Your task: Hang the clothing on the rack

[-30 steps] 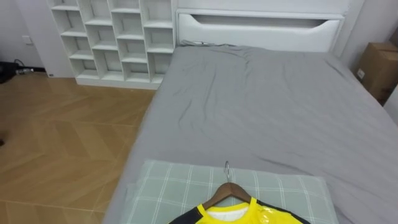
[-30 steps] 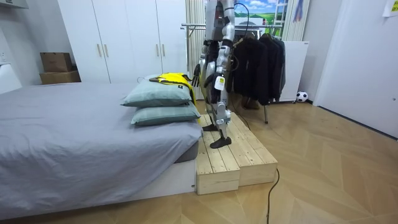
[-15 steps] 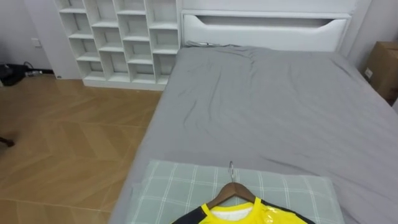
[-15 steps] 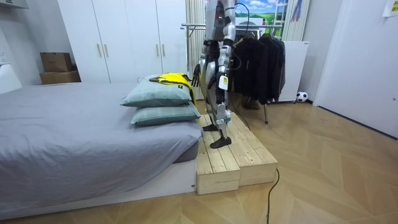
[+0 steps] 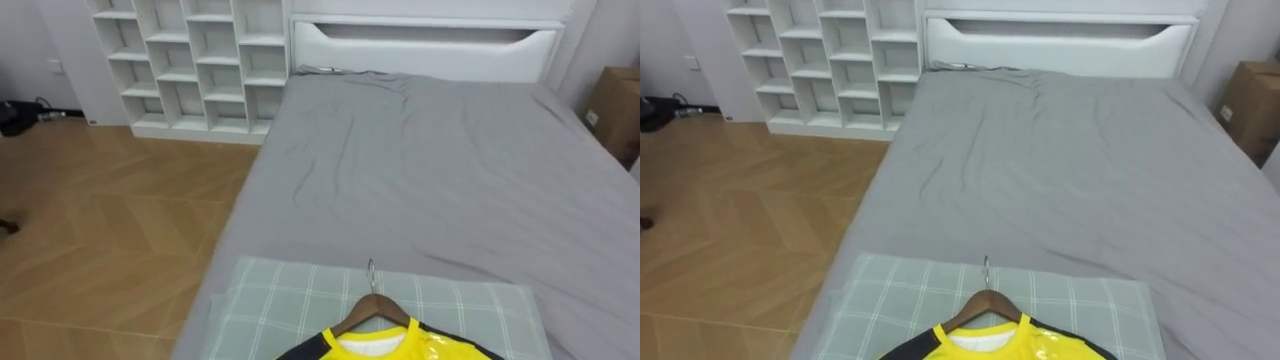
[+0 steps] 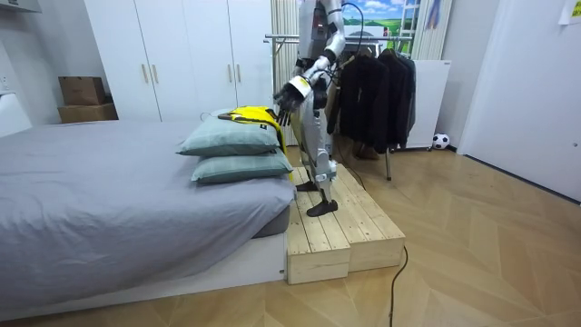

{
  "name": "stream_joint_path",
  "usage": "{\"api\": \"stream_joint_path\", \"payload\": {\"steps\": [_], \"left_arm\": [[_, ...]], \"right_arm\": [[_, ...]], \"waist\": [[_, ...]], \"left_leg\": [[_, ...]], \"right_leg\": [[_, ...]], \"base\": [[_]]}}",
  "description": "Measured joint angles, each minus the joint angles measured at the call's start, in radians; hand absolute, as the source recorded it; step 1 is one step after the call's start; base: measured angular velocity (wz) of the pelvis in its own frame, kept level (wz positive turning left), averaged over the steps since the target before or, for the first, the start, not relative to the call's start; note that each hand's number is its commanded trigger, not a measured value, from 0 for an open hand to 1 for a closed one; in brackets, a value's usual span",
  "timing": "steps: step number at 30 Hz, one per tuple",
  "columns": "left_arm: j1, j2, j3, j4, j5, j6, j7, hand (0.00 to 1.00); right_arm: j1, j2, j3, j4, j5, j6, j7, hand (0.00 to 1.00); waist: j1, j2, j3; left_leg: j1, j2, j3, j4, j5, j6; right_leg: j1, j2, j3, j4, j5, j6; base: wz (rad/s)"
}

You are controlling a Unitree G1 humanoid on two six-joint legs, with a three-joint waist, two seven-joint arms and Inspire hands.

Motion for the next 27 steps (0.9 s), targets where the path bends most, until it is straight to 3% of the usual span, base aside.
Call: {"api": "stream_joint_path", "payload": {"steps": [13, 27], "left_arm": [[-0.017, 0.006, -0.095, -0.113, 0.382, -0.008, 0.015, 0.00], [-0.021, 0.006, -0.104, -0.145, 0.533, -0.029, 0.015, 0.00]], "right_arm": [[0.006, 0.000, -0.008, -0.002, -0.035, -0.025, 0.013, 0.00], [0.003, 0.001, -0.007, 0.000, -0.034, -0.037, 0.012, 0.00]], "waist": [[-0.024, 0.014, -0.0025], [-0.047, -0.002, 0.0013]], "left_leg": [[0.000, 0.000, -0.008, -0.001, 0.000, 0.000], [-0.003, 0.000, -0.009, 0.000, 0.000, 0.000]], "right_leg": [[0.001, 0.001, -0.001, 0.000, 0.000, 0.000], [0.000, 0.001, 0.001, -0.002, 0.000, 0.000]], "base": [[0.01], [0.00]]}}
